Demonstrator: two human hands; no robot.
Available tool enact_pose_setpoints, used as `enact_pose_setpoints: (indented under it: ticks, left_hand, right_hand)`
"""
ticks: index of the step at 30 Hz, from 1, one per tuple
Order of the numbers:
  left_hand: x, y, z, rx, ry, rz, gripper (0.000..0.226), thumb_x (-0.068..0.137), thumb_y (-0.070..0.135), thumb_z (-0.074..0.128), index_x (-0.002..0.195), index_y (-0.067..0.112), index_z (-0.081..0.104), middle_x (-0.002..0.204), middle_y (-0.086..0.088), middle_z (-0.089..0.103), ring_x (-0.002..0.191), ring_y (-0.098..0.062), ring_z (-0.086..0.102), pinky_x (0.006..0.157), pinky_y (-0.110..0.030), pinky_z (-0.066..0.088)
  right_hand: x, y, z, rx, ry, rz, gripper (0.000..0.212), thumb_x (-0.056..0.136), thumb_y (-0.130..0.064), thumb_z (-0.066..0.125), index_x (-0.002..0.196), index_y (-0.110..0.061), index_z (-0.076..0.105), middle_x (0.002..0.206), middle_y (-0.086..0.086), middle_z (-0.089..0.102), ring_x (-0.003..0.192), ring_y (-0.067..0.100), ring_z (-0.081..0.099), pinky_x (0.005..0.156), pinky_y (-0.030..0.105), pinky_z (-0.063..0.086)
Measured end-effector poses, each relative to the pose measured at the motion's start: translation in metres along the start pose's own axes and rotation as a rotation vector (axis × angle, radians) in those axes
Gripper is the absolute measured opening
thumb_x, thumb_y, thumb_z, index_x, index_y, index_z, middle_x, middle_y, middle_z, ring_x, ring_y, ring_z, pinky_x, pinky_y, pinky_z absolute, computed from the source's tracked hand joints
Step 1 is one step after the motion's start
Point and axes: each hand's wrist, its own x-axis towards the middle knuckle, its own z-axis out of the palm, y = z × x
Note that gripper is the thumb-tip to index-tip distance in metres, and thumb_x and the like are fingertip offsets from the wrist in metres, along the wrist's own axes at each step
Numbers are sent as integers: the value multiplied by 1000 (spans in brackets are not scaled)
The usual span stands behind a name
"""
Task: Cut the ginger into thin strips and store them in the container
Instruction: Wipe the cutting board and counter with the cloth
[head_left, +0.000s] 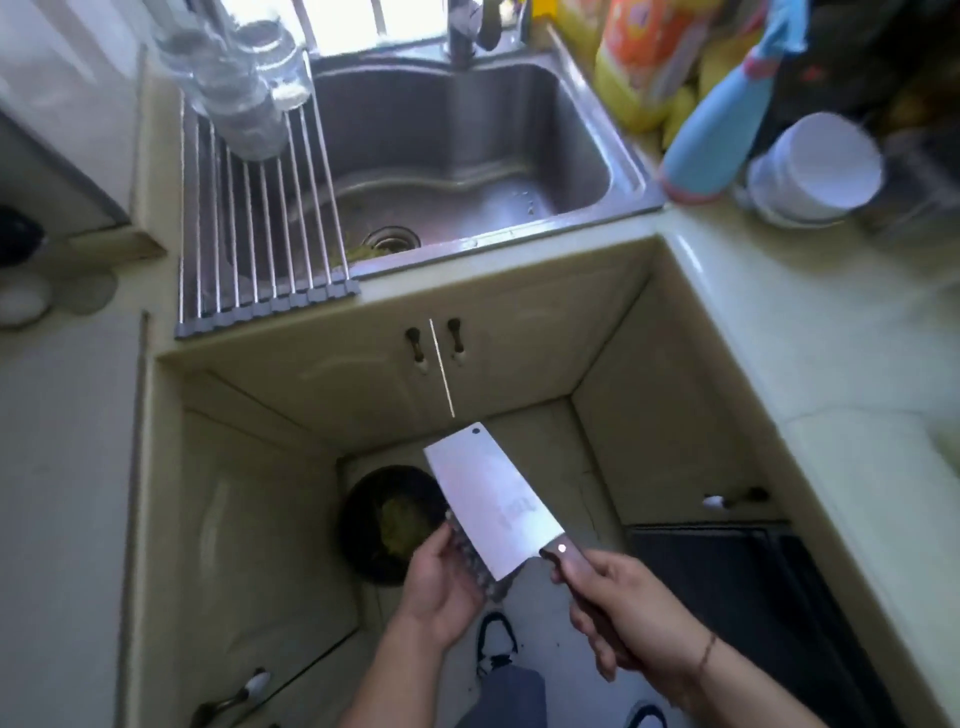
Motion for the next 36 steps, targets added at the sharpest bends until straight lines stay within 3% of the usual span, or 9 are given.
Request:
enact_pose_setpoints:
  ticks: [3, 7, 11, 16, 21, 25, 27, 30, 36]
  left_hand:
    - [-20, -18, 31, 112, -125, -4, 35, 93, 30, 56, 105, 1, 71, 94, -21, 72, 73, -30, 71, 60, -37, 59]
    - [-58, -58, 83, 282, -344, -64, 67, 75, 24, 86, 130, -5, 62, 134, -28, 60, 116, -42, 65, 90, -54, 57]
    - [-71, -130, 118, 346, -778, -35, 59, 109, 34, 5, 158, 3, 16, 164, -19, 19, 154, -31, 16, 123, -46, 6]
    - [-109, -253, 196, 505, -1040, -264, 62, 107, 37, -1, 160, 6, 12, 165, -15, 19, 154, -27, 15, 123, -42, 4]
    - [-125, -388, 240, 580, -1007, -449, 89, 99, 74, 13, 154, 8, -6, 164, -22, 8, 153, -38, 15, 122, -50, 4]
    - [-139, -474, 273, 865, -889, -374, 83, 68, 35, 94, 136, 3, 60, 136, -27, 59, 115, -41, 65, 90, -52, 56]
    - [-138, -508, 280, 975, -892, -343, 72, 69, 15, 90, 132, -3, 61, 119, -27, 68, 97, -38, 72, 76, -46, 61]
    - [-143, -543, 295, 1055, -782, -314, 50, 87, 2, 56, 136, -7, 54, 118, -29, 67, 95, -37, 73, 84, -49, 61]
    - [-138, -578, 305, 1101, -669, -374, 43, 87, 3, 55, 129, -4, 60, 120, -29, 66, 92, -36, 73, 83, -45, 61]
  right_hand:
    - [-56, 18, -32, -76, 58, -120, 19, 99, -24, 59, 104, -7, 64, 59, 10, 56, 34, 17, 47, 38, 19, 23]
    - [-134, 59, -82, -86, 191, -277, 8, 96, -19, 64, 102, -21, 69, 58, 8, 60, 36, 19, 50, 37, 22, 35]
    - [-224, 124, -136, 6, 337, -348, 23, 86, -25, 70, 108, -15, 70, 56, 7, 61, 35, 16, 52, 35, 22, 40]
    - [-333, 230, -189, 142, 643, -336, 20, 77, -5, 78, 92, -3, 65, 49, -6, 53, 35, 11, 50, 35, 21, 39]
    - [-401, 329, -238, 287, 943, -282, 16, 64, -14, 72, 78, -10, 64, 46, -1, 53, 36, 13, 41, 37, 20, 33]
    - [-429, 396, -285, 369, 1147, -244, 13, 71, -5, 73, 75, -16, 68, 47, -5, 42, 34, 16, 38, 37, 19, 28]
    - [-437, 431, -317, 336, 1226, -164, 21, 76, 2, 71, 77, -18, 69, 45, -7, 41, 33, 17, 40, 37, 21, 31]
    - [-444, 471, -362, 321, 1270, -82, 25, 75, 0, 72, 83, -24, 72, 46, -6, 45, 33, 17, 43, 38, 21, 33]
    - [-446, 507, -429, 283, 1265, -59, 32, 76, 2, 72, 89, -27, 73, 54, -1, 49, 34, 13, 40, 36, 19, 35]
